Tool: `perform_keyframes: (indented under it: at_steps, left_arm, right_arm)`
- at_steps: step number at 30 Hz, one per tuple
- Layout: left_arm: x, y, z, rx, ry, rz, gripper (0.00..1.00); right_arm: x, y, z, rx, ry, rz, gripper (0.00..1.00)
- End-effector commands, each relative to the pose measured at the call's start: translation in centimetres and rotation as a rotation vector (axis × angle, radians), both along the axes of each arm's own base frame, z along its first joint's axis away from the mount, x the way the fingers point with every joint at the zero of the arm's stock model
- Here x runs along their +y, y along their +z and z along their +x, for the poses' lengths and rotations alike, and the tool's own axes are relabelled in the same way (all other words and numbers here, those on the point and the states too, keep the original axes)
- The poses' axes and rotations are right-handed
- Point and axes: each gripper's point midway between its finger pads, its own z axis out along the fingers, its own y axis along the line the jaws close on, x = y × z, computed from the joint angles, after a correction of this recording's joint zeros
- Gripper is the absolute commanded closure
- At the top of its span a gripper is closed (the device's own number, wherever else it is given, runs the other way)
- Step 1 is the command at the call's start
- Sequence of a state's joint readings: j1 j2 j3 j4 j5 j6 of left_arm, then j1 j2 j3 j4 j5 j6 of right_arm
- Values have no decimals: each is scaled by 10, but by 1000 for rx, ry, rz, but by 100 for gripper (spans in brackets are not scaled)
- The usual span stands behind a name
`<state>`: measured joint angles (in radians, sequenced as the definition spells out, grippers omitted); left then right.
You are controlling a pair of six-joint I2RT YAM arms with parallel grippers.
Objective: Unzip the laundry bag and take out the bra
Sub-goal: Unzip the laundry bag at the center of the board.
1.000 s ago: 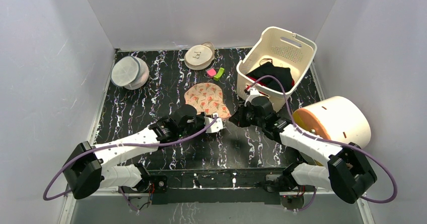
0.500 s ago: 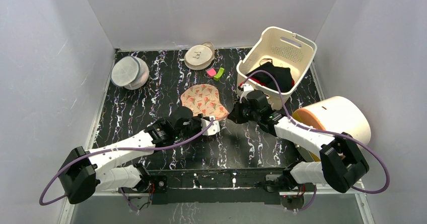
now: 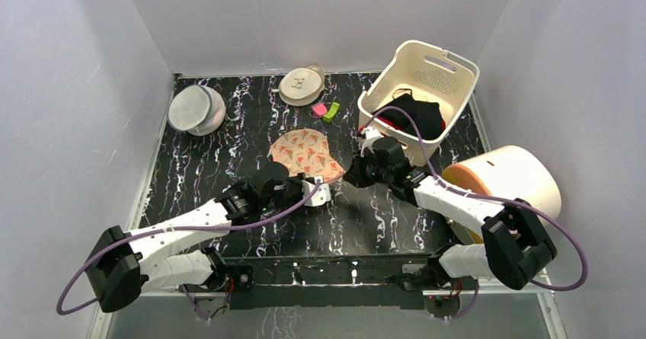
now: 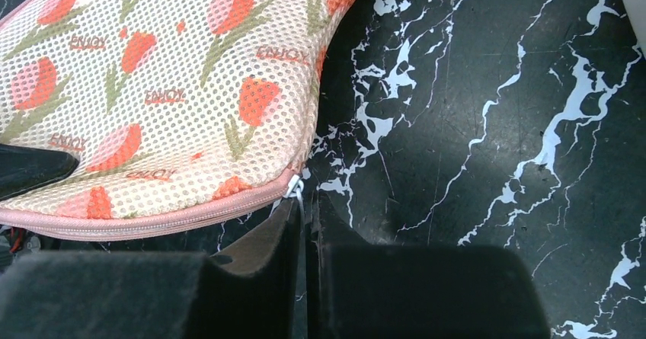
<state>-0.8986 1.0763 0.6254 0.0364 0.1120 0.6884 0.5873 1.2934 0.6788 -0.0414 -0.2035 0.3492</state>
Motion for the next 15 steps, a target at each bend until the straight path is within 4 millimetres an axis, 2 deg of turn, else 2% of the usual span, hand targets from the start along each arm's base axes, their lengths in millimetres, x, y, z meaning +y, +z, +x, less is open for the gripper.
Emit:
perform_keyframes:
  at_steps: [1, 3, 4, 5, 8, 9, 12, 14, 15]
  left_arm:
    - [-4, 19, -3, -16, -30, -46, 100]
    - [-9, 17, -6, 10, -46, -51, 98]
    - [-12, 14, -8, 30, -57, -52, 89]
    - [-16, 13, -12, 61, -78, -57, 79]
    - [-21, 16, -22, 102, -116, -91, 37]
    - [-22, 18, -23, 95, -117, -110, 30]
    - [-20, 31, -20, 62, -89, -162, 21]
    - [-19, 41, -16, 45, -60, -195, 4]
    - [-19, 47, -14, 32, -40, -216, 2]
  right_arm:
    - [-28, 0, 24, -74, -118, -88, 92]
    - [-26, 4, 22, -61, -109, -86, 82]
    - [-26, 9, 20, -59, -107, -86, 75]
    - [-27, 12, 17, -53, -111, -89, 68]
    - [-35, 29, 7, -64, -141, -68, 44]
    - [-38, 35, 4, -76, -154, -53, 37]
    - [-44, 51, -4, -114, -173, -13, 19]
    - [-46, 57, -8, -129, -170, 3, 11]
    - [-46, 59, -10, -130, -164, 9, 8]
